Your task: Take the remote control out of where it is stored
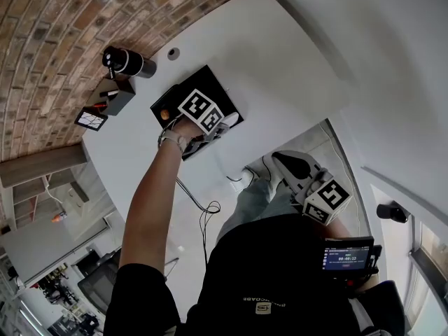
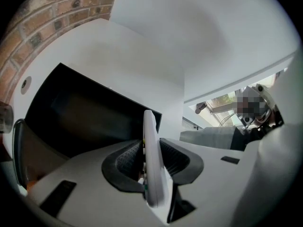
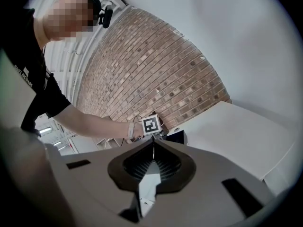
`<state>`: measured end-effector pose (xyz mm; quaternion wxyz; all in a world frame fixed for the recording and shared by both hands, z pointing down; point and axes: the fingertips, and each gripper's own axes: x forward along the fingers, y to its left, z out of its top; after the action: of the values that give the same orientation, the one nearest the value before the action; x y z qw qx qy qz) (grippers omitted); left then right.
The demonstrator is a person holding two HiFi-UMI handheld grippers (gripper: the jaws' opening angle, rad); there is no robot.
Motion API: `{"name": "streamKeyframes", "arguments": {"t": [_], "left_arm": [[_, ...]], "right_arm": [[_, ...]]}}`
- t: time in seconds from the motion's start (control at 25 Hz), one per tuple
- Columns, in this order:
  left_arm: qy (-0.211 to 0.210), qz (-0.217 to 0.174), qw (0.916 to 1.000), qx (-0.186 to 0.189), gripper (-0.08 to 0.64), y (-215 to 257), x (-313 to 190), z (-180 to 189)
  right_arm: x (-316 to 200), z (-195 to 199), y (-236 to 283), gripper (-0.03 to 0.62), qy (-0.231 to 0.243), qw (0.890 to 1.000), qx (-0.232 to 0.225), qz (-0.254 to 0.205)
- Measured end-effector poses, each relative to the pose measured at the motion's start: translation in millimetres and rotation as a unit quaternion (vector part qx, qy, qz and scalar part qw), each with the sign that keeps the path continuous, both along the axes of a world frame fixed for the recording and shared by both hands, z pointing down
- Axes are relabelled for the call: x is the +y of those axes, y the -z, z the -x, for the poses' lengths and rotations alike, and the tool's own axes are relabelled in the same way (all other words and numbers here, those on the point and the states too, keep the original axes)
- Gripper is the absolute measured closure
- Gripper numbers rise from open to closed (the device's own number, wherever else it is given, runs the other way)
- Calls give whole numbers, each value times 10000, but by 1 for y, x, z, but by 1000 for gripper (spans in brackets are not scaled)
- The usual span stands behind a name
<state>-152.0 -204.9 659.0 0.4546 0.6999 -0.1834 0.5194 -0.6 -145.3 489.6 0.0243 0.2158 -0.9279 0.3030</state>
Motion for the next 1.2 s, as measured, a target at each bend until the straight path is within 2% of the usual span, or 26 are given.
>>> {"name": "streamKeyframes", "arguments": {"t": [0.32,0.6,0.76,0.96,1.2], "left_arm": [[161,-576,9982,63,445,37,-3,-4],[226,-1200,9924,135,445,79,3,-11],[185,-1664,9856,225,445,114,11,-21],[347,-2183,9746,367,445,156,23,-28],[654,-2814,9560,513,445,207,37,-28]], "right_arm": [[-1,5,13,586,260,9995,-71,-141],[4,11,29,586,544,9979,-70,-352],[7,18,39,586,725,9962,-98,-468],[12,28,50,586,919,9938,-144,-604],[14,43,71,586,1158,9896,-178,-831]]}}
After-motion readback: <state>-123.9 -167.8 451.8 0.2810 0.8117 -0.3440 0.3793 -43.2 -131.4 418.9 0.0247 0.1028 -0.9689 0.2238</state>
